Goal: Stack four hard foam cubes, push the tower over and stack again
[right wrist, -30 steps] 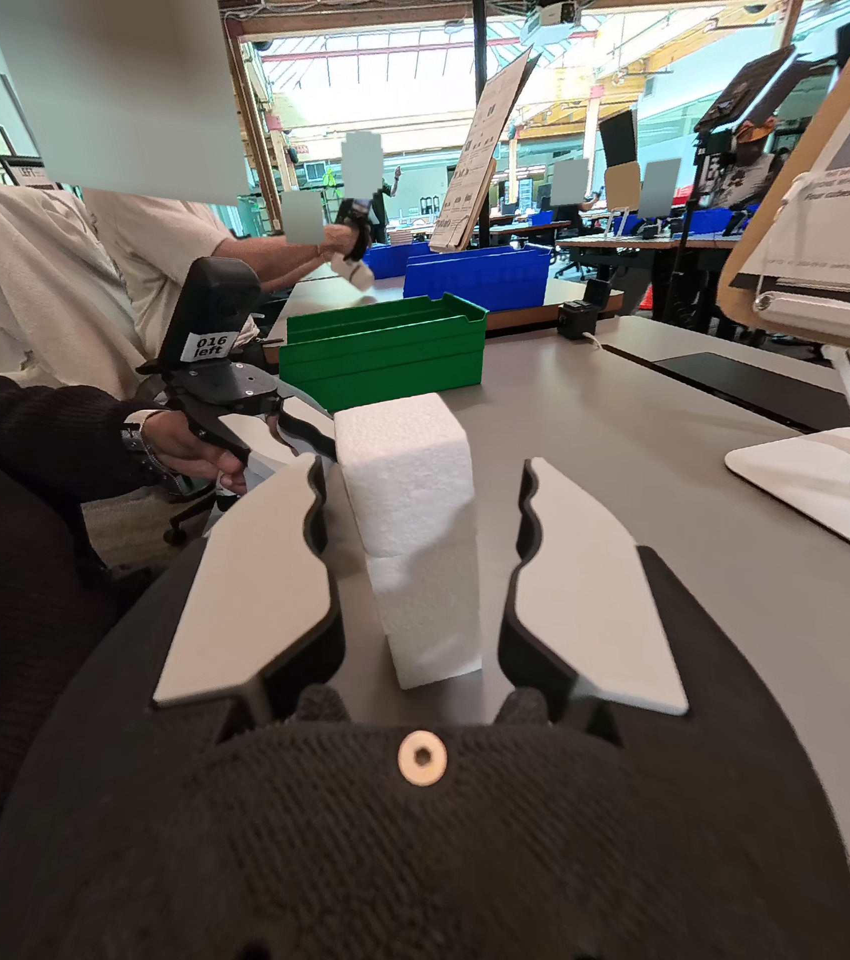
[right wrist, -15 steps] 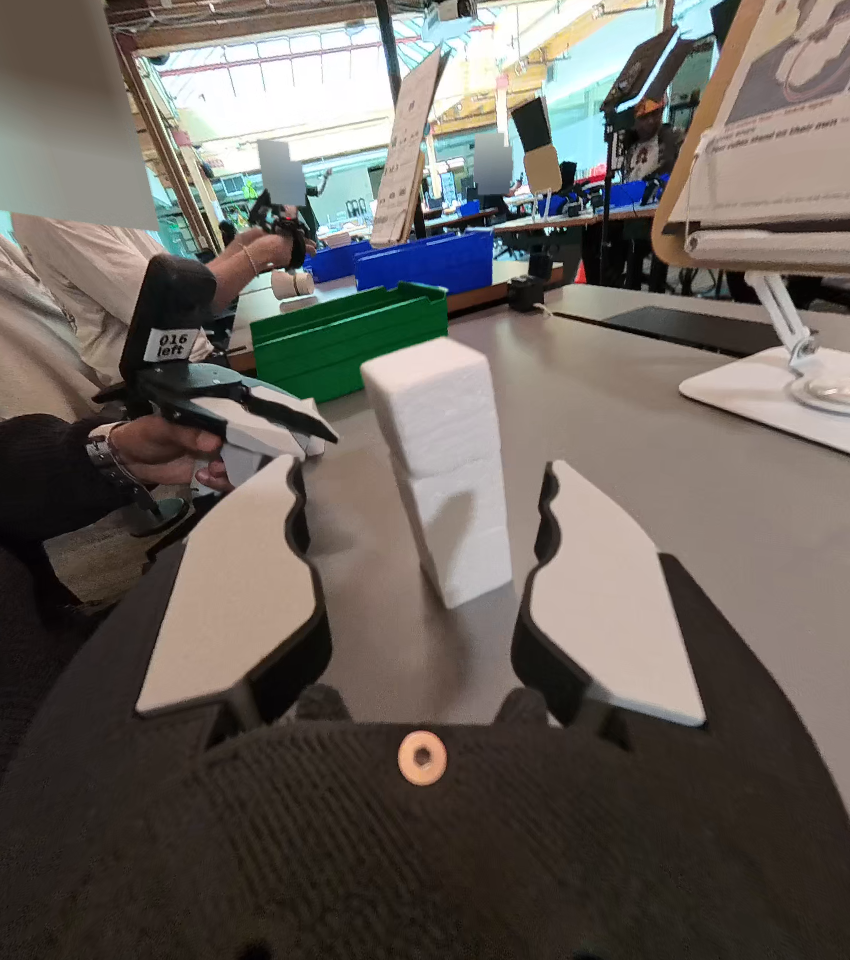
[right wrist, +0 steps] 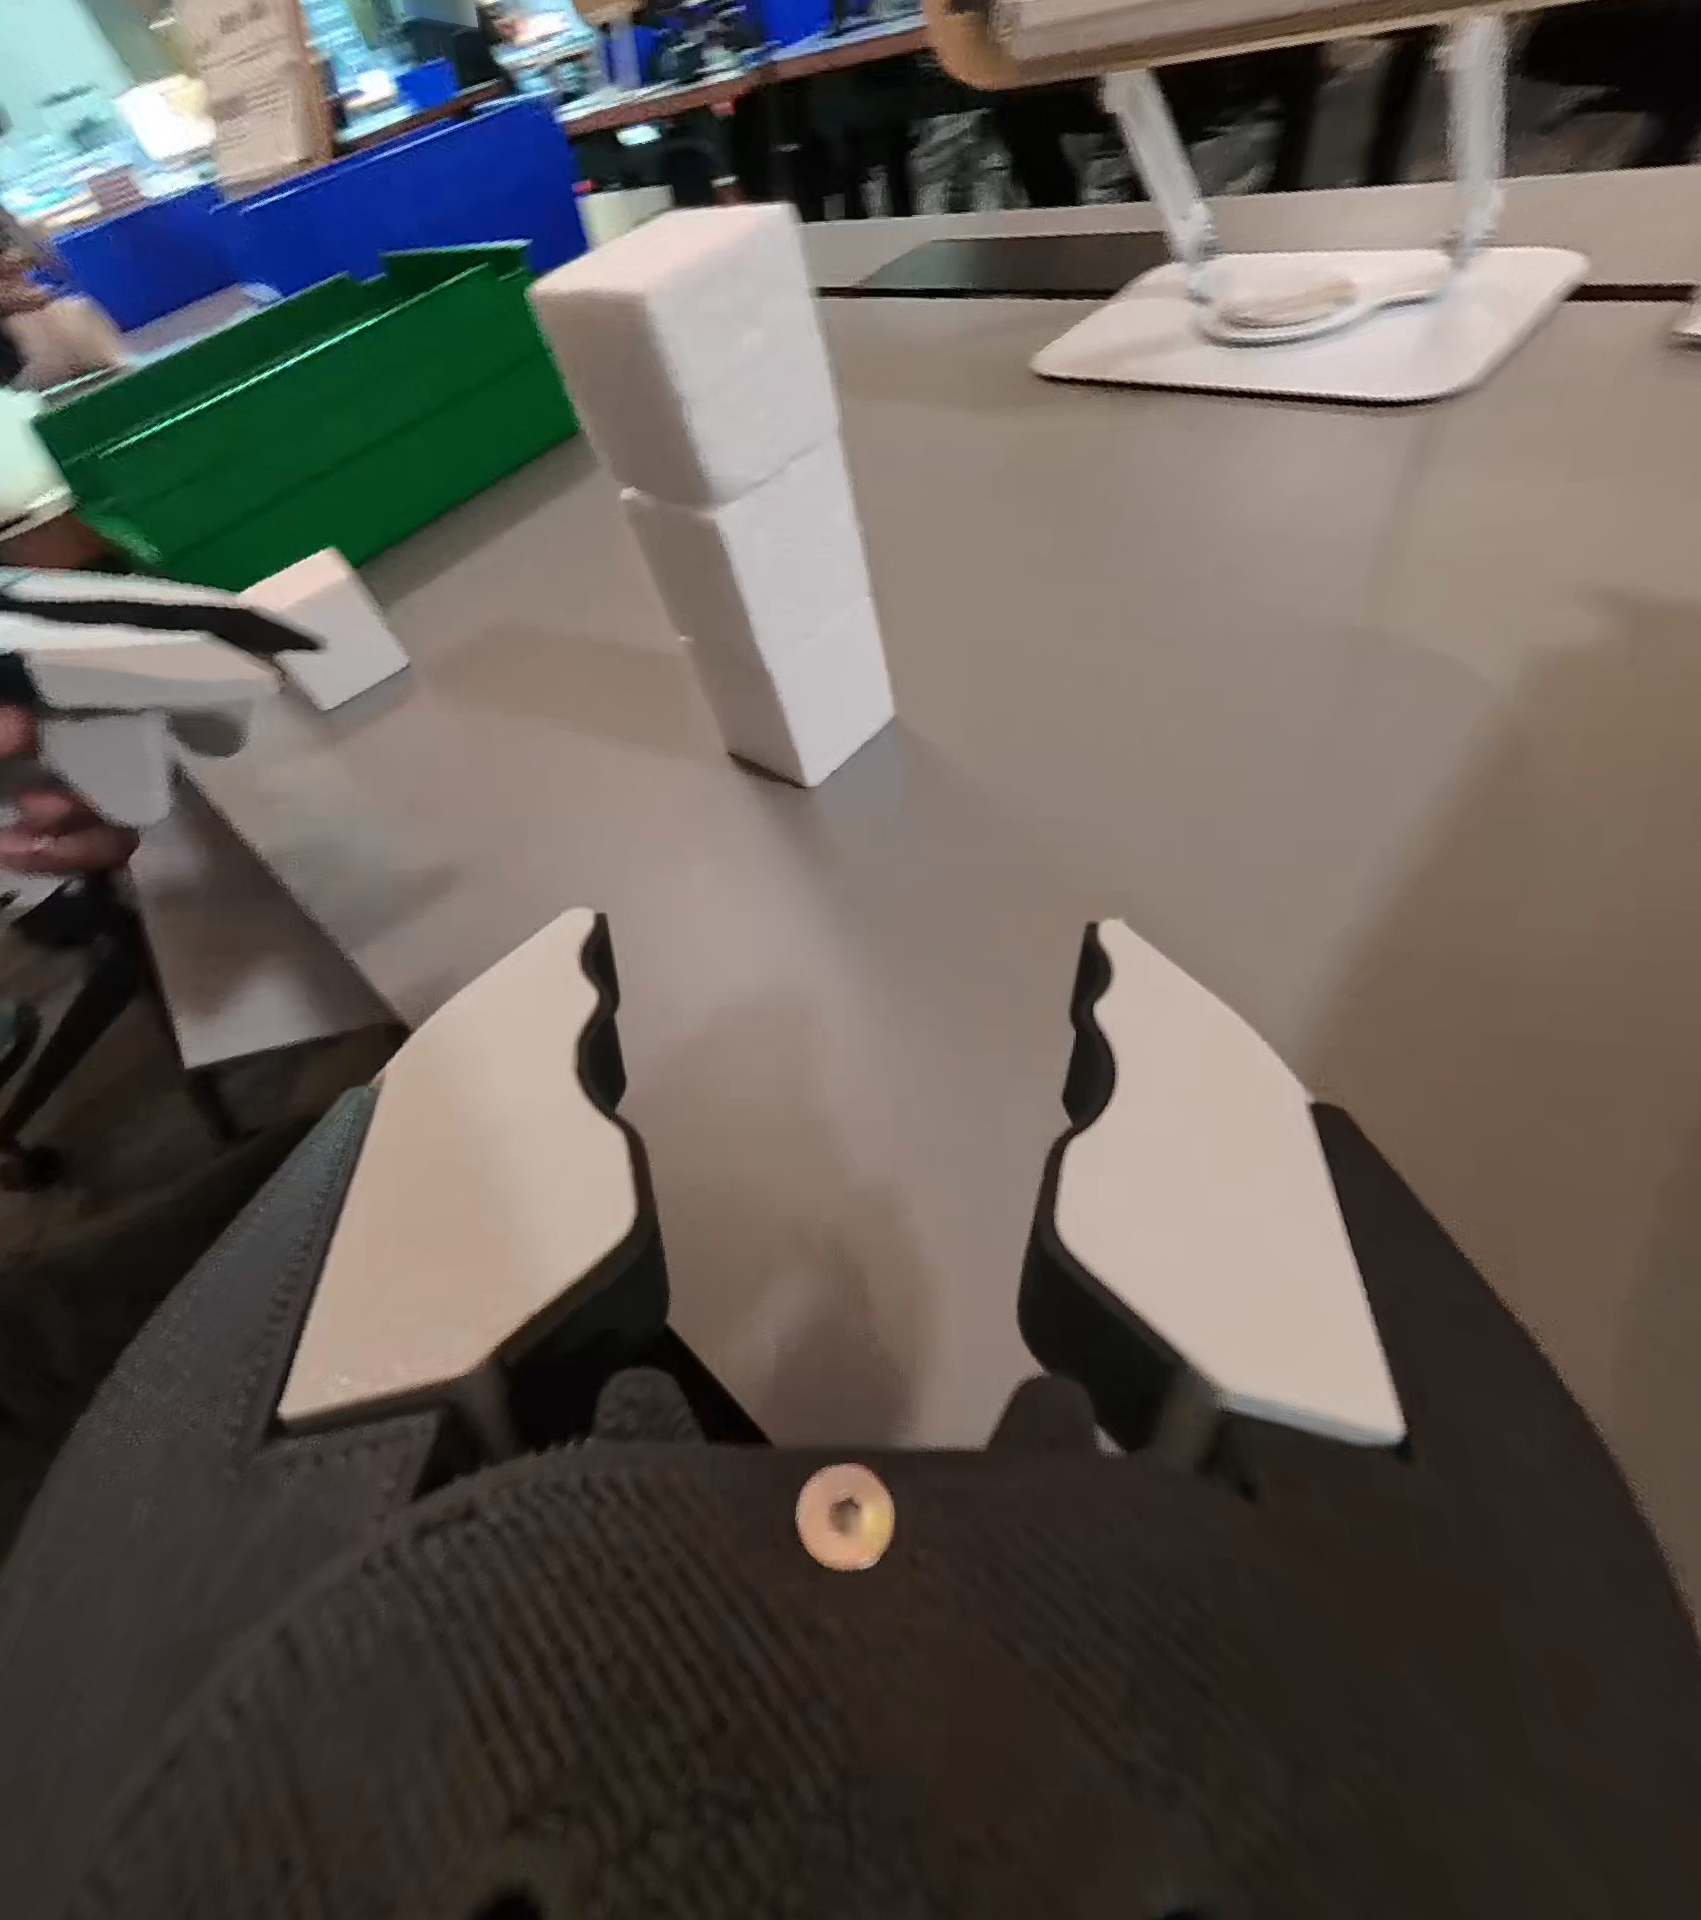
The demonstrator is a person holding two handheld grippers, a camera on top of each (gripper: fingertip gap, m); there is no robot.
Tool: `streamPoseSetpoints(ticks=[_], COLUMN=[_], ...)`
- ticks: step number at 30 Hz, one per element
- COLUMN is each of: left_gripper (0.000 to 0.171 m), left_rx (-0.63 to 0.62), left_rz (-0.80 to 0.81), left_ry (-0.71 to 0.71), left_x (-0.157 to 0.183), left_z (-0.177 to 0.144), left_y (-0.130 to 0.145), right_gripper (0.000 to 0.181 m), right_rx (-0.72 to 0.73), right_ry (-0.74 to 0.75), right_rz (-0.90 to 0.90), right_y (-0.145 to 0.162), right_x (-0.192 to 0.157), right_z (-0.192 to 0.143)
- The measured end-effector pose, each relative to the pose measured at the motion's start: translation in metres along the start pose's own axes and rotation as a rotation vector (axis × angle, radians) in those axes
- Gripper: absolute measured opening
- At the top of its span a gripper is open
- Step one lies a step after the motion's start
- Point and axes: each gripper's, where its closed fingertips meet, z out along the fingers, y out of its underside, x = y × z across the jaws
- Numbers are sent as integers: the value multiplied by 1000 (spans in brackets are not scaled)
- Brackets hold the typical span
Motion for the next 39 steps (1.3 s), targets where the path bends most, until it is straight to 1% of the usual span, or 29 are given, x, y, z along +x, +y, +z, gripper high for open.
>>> streamPoseSetpoints(ticks=[2, 4, 7, 10, 12, 14, 17, 20, 21, 24, 26, 29, 32, 35, 37, 39], left_gripper=[41, 42, 42, 43, 43, 43, 43, 43, 43, 47, 51, 53, 53, 52, 50, 50], left_rx=[-1, 4, 17, 29, 36, 44, 75, 101, 101, 98, 102, 107, 119, 109, 110, 102], left_rz=[10, 11, -20, -72, -99, -103, -91, -89, -99, -170, -223, -266, -268, -257, -257, -285], left_ry=[-36, -76, -128, -168, -202, -253, -332, -410, -447, -629, -673, -677, -661, -637, -628, -594], left_x=[-3, -8, -17, -26, -32, -39, -48, -63, -71, -108, -122, -133, -140, -145, -149, -148], left_z=[-5, -11, -26, -45, -60, -77, -99, -112, -116, -137, -146, -149, -145, -141, -141, -137], left_y=[3, 5, 10, 17, 23, 28, 28, 25, 25, 30, 33, 31, 26, 23, 22, 23], right_gripper=[85, 80, 82, 86, 88, 87, 86, 87, 88, 90, 93, 95, 98, 102, 100, 101], right_rx=[19, 4, -75, -141, -165, -159, -132, -126, -123, -112, -134, -161, -185, -239, -274, -318], right_ry=[88, 220, 370, 421, 396, 353, 260, 153, 120, 1, -68, -125, -162, -225, -275, -294], right_rz=[50, 72, -26, -169, -246, -311, -370, -395, -398, -365, -369, -424, -458, -412, -389, -400], right_y=[-2, -1, 5, 5, 4, -1, -9, -7, -6, -5, -1, 4, 1, -2, -3, 2], right_x=[8, 21, 34, 31, 17, -3, -42, -83, -96, -138, -165, -199, -224, -242, -252, -254], right_z=[-7, -11, -10, 2, 17, 32, 52, 64, 67, 83, 101, 141, 191, 239, 261, 279])
